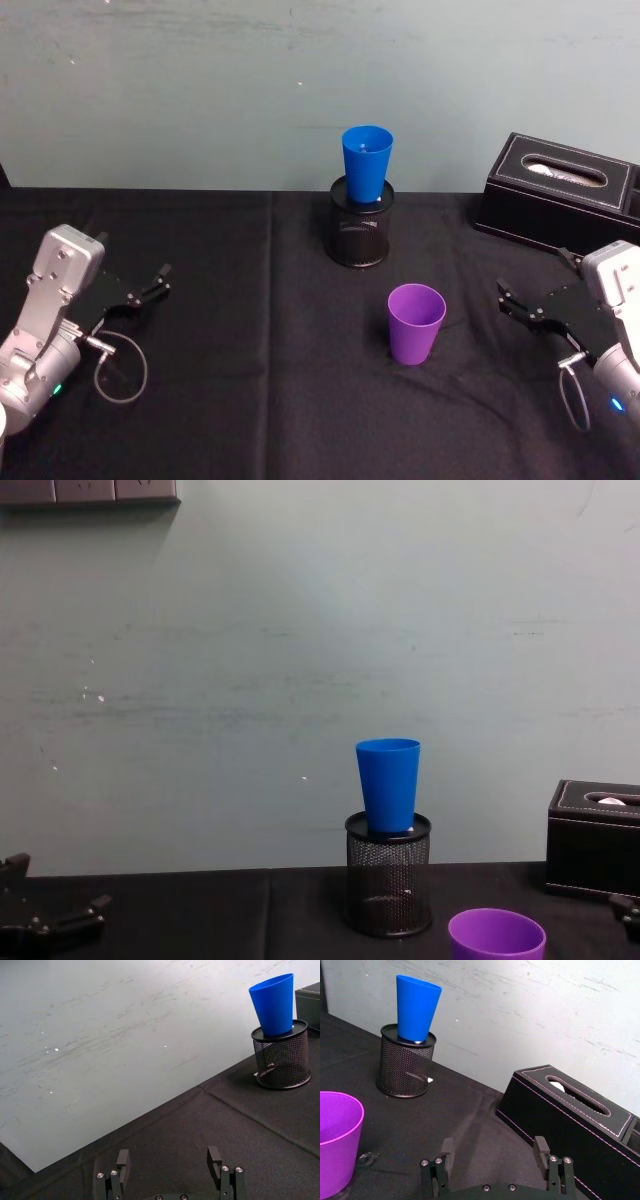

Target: Pick up one cup with a gripper and tap it against the other cup.

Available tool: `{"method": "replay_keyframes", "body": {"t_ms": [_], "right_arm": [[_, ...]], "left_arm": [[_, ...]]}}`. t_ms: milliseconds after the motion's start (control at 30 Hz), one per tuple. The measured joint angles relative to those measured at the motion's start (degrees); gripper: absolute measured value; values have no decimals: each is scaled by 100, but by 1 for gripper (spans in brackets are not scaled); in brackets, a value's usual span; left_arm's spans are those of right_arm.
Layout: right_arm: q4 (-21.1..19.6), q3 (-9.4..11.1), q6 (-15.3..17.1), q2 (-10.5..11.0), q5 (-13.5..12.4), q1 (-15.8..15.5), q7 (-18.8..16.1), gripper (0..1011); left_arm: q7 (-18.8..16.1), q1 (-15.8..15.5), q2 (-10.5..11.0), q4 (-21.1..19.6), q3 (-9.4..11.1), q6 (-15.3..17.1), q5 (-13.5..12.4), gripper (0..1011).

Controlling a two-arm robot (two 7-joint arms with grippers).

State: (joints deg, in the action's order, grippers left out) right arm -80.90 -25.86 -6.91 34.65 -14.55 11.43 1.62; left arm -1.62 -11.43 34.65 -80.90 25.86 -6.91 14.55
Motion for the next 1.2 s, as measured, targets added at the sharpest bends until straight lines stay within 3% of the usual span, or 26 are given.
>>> {"method": "replay_keyframes", "body": {"t_ms": [267, 700, 1200], "right_arm": [[-37, 37, 14, 3, -29, -25, -27, 1003], [-657, 481, 167, 219, -735, -605, -753, 1003], [-797, 712, -99, 200, -1046, -1035, -1330, 1003]], "left_arm": [[0, 0, 0, 0, 0, 0, 0, 1012], [0, 0, 0, 0, 0, 0, 0, 1012], [0, 0, 0, 0, 0, 0, 0, 1011]]}}
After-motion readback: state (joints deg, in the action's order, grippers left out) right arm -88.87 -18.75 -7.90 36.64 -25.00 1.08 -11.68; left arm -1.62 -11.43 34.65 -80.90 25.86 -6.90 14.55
